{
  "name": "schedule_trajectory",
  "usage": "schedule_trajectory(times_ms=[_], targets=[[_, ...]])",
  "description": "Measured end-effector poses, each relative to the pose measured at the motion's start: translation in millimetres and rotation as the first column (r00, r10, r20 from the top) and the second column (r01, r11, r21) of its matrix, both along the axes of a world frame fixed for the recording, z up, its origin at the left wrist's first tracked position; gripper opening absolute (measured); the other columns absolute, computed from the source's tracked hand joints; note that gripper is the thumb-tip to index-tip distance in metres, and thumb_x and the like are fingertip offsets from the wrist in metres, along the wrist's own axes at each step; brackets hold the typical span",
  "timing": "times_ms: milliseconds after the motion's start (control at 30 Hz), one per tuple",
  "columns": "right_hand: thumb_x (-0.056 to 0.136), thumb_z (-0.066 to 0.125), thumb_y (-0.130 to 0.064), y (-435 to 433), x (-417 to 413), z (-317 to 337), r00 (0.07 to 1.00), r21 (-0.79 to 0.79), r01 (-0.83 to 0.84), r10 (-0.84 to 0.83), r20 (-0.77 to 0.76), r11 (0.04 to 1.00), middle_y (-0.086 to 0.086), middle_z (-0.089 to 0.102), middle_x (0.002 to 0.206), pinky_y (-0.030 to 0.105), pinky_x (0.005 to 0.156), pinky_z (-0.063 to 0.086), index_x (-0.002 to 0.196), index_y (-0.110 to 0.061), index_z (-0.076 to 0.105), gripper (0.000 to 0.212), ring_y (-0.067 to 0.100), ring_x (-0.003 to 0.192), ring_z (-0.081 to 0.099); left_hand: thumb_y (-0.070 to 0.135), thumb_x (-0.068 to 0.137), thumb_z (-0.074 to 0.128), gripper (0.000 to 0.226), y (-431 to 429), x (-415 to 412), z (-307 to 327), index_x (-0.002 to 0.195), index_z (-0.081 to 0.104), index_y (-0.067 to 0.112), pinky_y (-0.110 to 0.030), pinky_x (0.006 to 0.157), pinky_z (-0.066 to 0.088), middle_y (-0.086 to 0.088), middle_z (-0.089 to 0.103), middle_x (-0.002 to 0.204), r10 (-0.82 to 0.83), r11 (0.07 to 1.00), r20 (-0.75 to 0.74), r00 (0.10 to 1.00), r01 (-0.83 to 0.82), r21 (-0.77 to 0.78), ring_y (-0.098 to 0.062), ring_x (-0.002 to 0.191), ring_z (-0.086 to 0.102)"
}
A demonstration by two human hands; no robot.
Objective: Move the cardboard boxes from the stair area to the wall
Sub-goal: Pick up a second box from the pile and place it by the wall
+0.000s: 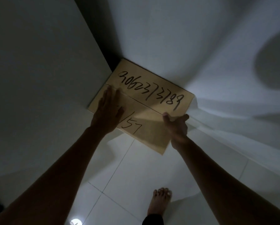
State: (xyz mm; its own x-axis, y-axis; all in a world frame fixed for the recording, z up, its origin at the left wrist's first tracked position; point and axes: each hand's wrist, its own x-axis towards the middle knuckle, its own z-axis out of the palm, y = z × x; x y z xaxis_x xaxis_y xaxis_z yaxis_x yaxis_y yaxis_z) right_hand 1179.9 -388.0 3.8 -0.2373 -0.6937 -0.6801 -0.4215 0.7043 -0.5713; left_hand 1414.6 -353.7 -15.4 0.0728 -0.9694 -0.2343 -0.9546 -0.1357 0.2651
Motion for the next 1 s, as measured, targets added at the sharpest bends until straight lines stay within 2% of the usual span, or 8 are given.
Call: schedule_trajectory(times_ms=[133,233,267,400,500,667,833,1000], targets=[[0.089,0.066,-0.041,-9.1,-8.6,-5.9,0.999,0.037,-0.046,0.044,0.031,0.998,0.021,0.050,0.135,0.049,0.101,0.049,0.141,-0.006,0.019,0.079,0.037,0.121,0.053,0.068,0.088,0.004,0.086,-8.8,-2.0,7.5,0.154,0.009,0.012,-0.054,0.120,0.011,-0.020,0.005,0.162,-0.016,0.997,0.022,1.000,0.014,0.075,-0.040,0.150,0.006],[0.088,0.063,-0.048,-12.0,-15.2,-3.4,0.994,0.034,-0.098,0.096,0.058,0.995,0.020,0.051,0.134,0.050,0.096,0.053,0.142,-0.005,0.020,0.081,0.035,0.117,0.055,0.054,0.098,0.012,0.075,-8.6,0.6,14.1,0.152,0.012,0.003,-0.062,0.115,0.025,-0.032,0.012,0.157,-0.135,0.983,0.101,0.986,0.120,0.141,-0.050,0.144,0.017],[0.088,0.062,-0.049,-11.9,-21.3,-0.8,0.991,0.018,-0.122,0.120,0.052,0.992,0.020,0.051,0.135,0.049,0.096,0.052,0.144,-0.005,0.021,0.082,0.035,0.118,0.056,0.053,0.098,0.015,0.073,-9.6,-1.6,17.5,0.153,0.009,0.005,-0.061,0.115,0.025,-0.031,0.010,0.158,-0.104,0.983,0.103,0.989,0.087,0.161,-0.050,0.144,0.017],[0.092,0.057,-0.050,0.7,-72.0,13.3,0.987,-0.073,-0.156,0.153,-0.049,0.985,0.022,0.042,0.145,0.042,0.099,0.045,0.152,-0.007,0.019,0.083,0.039,0.128,0.050,0.046,0.099,0.032,0.074,-14.2,-51.3,33.1,0.154,-0.005,0.014,-0.051,0.121,0.010,-0.017,-0.006,0.163,-0.014,0.994,0.109,0.994,0.002,0.110,-0.040,0.149,0.002],[0.094,0.052,-0.051,26.3,-137.1,29.3,0.987,-0.137,-0.099,0.080,-0.139,0.985,0.019,0.031,0.154,0.045,0.104,0.040,0.156,-0.010,0.014,0.083,0.038,0.137,0.041,0.040,0.100,0.037,0.072,-15.5,-128.5,52.4,0.155,0.000,0.011,-0.047,0.123,0.009,-0.013,-0.002,0.164,-0.129,0.988,0.031,0.991,0.126,0.085,-0.033,0.151,0.002],[0.095,0.044,-0.057,97.3,-286.6,52.8,0.944,-0.174,0.015,-0.072,-0.323,0.985,0.019,0.026,0.159,0.050,0.113,0.034,0.156,-0.010,0.017,0.081,0.037,0.144,0.031,0.050,0.097,0.035,0.076,3.4,-294.4,86.3,0.155,0.002,0.014,-0.043,0.124,0.007,-0.009,0.000,0.164,-0.398,0.910,-0.044,0.916,0.401,0.106,-0.029,0.152,0.001],[0.096,0.037,-0.059,215.1,-452.3,75.0,0.859,-0.153,0.161,-0.214,-0.465,0.975,0.023,0.026,0.159,0.048,0.120,0.022,0.156,-0.009,0.019,0.081,0.037,0.148,0.021,0.056,0.096,0.029,0.077,56.3,-477.3,108.4,0.155,0.002,0.015,-0.044,0.124,0.007,-0.008,0.001,0.164,-0.639,0.750,-0.112,0.761,0.649,0.129,-0.027,0.152,0.000],[0.094,0.036,-0.064,367.1,-599.5,88.6,0.787,-0.075,0.301,-0.292,-0.543,0.951,0.018,0.023,0.162,0.050,0.121,0.017,0.158,-0.012,0.014,0.085,0.040,0.149,0.018,0.058,0.095,0.026,0.077,141.9,-649.2,122.6,0.155,0.001,0.017,-0.042,0.124,0.006,-0.007,0.002,0.164,-0.787,0.572,-0.156,0.597,0.801,0.175,-0.025,0.152,0.000]])
